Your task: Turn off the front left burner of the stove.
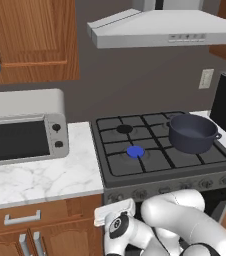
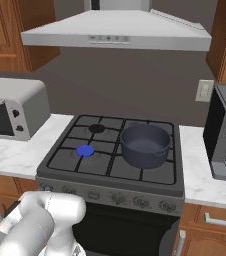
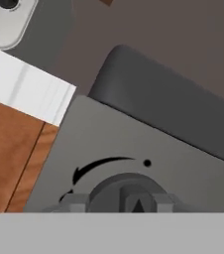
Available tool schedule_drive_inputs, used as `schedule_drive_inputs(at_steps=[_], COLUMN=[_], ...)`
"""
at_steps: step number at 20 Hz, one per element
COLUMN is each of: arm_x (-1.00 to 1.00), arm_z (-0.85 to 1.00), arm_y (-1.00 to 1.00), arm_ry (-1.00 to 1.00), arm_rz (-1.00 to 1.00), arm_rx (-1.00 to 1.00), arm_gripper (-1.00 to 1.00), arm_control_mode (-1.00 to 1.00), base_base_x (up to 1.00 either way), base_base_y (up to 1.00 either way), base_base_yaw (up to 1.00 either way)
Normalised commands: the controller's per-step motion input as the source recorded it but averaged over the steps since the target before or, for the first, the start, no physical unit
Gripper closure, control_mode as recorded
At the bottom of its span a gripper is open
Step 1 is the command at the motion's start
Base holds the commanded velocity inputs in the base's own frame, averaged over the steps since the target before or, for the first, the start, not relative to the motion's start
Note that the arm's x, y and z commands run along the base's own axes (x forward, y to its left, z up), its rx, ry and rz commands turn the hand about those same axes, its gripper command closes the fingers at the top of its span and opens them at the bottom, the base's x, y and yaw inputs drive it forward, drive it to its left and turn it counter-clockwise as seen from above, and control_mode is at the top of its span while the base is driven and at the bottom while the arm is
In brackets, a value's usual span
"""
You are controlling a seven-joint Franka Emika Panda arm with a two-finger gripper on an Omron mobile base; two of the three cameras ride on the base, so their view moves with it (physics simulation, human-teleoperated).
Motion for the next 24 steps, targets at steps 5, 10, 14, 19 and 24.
schedule_drive_inputs(at_steps=[5, 10, 14, 19, 24], arm_x=[0.01, 0.0, 0.08, 0.16, 0.26], arm_z=[0.37, 0.35, 0.38, 0.41, 0.5], arm_y=[-0.49, -0.59, -0.62, -0.67, -0.65], arm_ry=[0.0, 0.0, 0.0, 0.0, 0.01], arm_rz=[0.0, 0.0, 0.0, 0.0, 0.0], arm_rx=[0.25, 0.32, 0.3, 0.31, 0.31], arm_gripper=[1.0, 1.0, 1.0, 1.0, 1.0], arm_control_mode=[-1.0, -1.0, -1.0, -1.0, -1.0], base_base_x=[0.0, 0.0, 0.0, 0.0, 0.0], base_base_y=[0.0, 0.0, 0.0, 0.0, 0.0], base_base_yaw=[0.0, 0.0, 0.0, 0.0, 0.0])
